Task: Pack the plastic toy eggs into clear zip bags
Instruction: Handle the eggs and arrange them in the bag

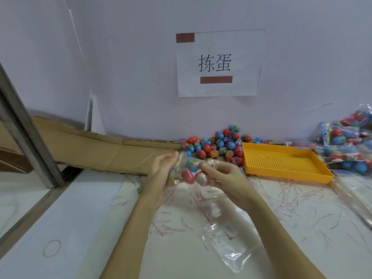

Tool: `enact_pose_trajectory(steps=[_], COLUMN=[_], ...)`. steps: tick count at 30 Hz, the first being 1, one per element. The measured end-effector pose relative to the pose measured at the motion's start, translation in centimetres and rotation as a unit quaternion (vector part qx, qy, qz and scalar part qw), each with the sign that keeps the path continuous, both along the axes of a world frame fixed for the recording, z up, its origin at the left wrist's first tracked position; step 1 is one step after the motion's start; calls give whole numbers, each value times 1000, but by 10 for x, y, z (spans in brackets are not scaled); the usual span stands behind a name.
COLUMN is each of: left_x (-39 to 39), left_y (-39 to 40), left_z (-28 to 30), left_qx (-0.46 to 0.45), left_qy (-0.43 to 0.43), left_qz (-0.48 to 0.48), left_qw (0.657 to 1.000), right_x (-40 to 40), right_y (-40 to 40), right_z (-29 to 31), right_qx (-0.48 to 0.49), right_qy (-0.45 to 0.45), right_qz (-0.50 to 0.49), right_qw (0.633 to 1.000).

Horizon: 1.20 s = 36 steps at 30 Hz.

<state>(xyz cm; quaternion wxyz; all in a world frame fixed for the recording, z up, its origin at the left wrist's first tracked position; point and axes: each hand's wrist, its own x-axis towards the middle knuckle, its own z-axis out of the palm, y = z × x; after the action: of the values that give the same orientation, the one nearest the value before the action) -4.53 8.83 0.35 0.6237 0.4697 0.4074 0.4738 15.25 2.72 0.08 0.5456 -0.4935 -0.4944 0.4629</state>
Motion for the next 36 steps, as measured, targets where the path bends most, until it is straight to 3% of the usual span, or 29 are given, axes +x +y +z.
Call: enact_pose_trajectory(steps=[3, 6, 13, 18, 25, 28, 31, 33, 34, 36], left_x=[1, 3, 3, 7, 8, 8, 11, 12, 13, 15], left_y=[-4, -4, -3, -5, -10, -8, -3, 0, 2, 3], left_z=[0, -1, -2, 2, 5, 0, -10, -15, -17, -13], left_qx=[39, 11, 51, 23, 91, 161, 280, 286, 252, 120], left_qy=[52, 8, -12, -68, -66, -16, 113, 129, 121, 65], left_qz=[-30, -5, 75, 135, 170, 185, 235, 270, 260, 140], left_qw=[997, 1000, 996, 988, 979, 969, 924, 910, 924, 981], right_x=[2, -1, -2, -9, -13, -13, -10, -8, -8, -12], right_y=[-1, -2, 0, 4, 4, 3, 4, 5, 6, 8], right_z=[1, 3, -2, -1, 0, 0, -2, -3, -4, -7], right_qx=[-3, -14, -22, 14, 63, 67, 102, 143, 165, 195], right_qy=[-31, -31, -49, -12, 8, 15, -7, -47, -75, -153], right_qz=[38, 53, 32, -11, -54, -51, -91, -118, -124, -121], right_qw=[999, 998, 998, 1000, 996, 996, 991, 981, 976, 961])
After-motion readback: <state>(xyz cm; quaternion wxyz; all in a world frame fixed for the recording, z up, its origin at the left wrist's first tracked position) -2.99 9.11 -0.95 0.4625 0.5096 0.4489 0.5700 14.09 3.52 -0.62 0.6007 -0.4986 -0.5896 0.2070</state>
